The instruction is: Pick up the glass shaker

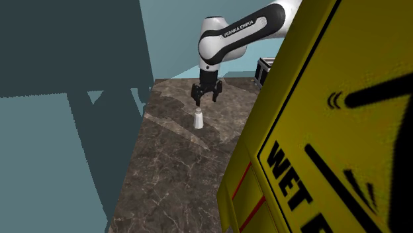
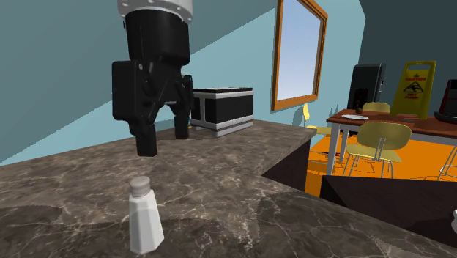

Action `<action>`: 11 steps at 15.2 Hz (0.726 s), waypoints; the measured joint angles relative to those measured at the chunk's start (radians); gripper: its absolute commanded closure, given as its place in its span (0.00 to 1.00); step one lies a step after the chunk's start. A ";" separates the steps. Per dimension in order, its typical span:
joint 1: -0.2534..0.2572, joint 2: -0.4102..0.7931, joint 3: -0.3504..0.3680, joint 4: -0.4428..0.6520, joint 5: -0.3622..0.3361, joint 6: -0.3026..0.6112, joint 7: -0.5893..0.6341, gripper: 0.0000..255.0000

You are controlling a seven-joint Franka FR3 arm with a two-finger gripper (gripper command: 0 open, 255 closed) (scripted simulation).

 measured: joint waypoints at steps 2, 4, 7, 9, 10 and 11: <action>0.007 0.081 -0.003 0.085 -0.013 0.001 0.013 0.00; 0.015 0.160 -0.006 0.172 -0.025 -0.003 0.026 0.00; 0.018 0.199 -0.008 0.194 -0.029 0.016 0.028 0.00; 0.019 0.214 -0.008 0.190 -0.030 0.036 0.028 0.00; 0.020 0.221 -0.008 0.188 -0.030 0.044 0.030 0.00; 0.020 0.225 -0.009 0.178 -0.030 0.059 0.028 0.00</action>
